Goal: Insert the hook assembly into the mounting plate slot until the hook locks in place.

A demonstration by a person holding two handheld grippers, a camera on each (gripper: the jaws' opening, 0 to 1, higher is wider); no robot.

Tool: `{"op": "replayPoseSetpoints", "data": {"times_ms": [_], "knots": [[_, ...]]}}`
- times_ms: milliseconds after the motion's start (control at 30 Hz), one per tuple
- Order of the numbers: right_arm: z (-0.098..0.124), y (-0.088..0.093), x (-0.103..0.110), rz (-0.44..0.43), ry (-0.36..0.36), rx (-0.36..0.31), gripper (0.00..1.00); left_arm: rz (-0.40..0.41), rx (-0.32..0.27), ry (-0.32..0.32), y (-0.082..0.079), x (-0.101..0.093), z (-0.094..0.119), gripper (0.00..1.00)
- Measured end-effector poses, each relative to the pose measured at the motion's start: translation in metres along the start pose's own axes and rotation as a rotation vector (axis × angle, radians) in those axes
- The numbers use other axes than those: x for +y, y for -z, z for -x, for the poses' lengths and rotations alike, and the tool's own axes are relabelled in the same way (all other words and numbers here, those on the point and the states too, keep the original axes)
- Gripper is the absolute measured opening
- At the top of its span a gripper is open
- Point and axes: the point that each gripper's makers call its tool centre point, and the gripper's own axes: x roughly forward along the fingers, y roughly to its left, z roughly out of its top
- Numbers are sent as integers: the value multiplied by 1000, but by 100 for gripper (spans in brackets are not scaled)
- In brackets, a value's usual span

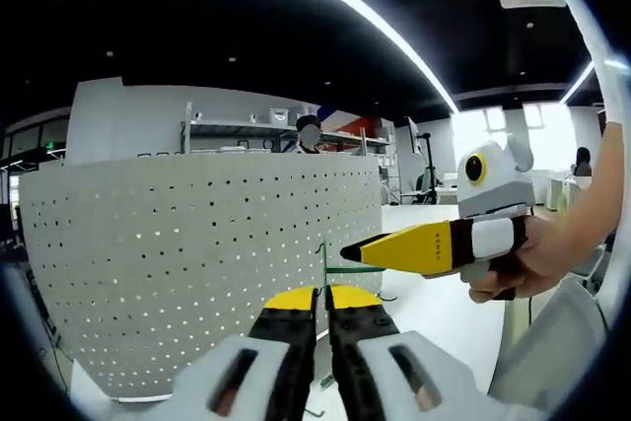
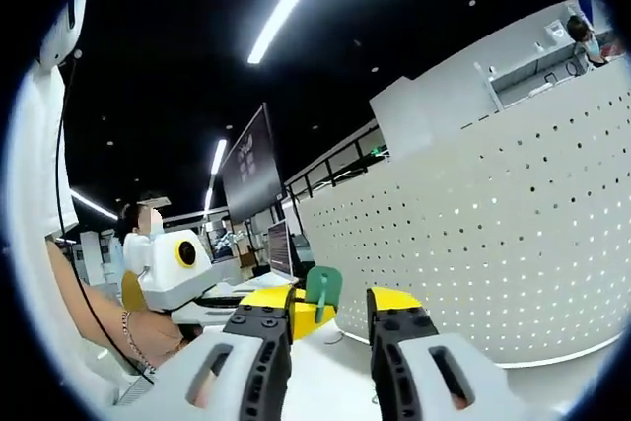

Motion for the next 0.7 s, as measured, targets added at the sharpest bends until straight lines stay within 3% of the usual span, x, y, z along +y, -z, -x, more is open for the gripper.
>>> {"op": "replayPoseSetpoints", "data": {"times_ms": [467,700], "knots": [[-6,10,2,24,19,29,6,-1,-5,-4,-1,-2,-1,3],[-8,10,4,31,14,29,2,6,-5,-2,0,-4,-1,3]]}}
